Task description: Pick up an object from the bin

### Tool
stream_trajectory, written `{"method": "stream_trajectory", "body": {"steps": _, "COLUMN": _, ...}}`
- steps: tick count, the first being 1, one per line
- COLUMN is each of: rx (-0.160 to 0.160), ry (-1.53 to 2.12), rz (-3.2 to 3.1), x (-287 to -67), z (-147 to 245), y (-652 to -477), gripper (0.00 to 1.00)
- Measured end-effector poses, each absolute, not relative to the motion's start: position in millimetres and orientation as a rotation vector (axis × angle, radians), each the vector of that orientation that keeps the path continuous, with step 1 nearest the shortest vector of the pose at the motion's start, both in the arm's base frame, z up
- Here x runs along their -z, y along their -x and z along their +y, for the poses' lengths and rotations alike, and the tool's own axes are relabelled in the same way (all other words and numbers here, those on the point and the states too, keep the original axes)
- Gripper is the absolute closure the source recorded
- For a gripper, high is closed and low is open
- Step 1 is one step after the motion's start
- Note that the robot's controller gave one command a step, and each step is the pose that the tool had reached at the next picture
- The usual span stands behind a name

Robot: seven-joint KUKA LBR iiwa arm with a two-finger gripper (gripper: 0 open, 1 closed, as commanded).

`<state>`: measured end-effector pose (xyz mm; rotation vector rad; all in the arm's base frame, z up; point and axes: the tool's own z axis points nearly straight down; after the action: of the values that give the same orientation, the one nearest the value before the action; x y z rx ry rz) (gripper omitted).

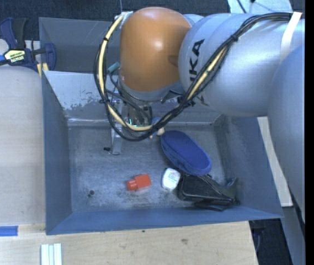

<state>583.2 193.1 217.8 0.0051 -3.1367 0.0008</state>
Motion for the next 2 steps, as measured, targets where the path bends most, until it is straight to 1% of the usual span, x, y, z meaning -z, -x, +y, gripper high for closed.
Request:
{"method": "stream_trajectory", "body": {"steps": 1, "rx": -0.007, "ry": -0.023, "rz": -3.135, "x": -143.8, "z": 126.6, "y": -568.0, "gripper": 0.0}}
{"method": "stream_trajectory", "body": {"steps": 2, "rx": -0.004, "ry": -0.193, "rz": -3.127, "x": -85.5, "z": 78.1, "y": -499.7, "gripper": 0.0}}
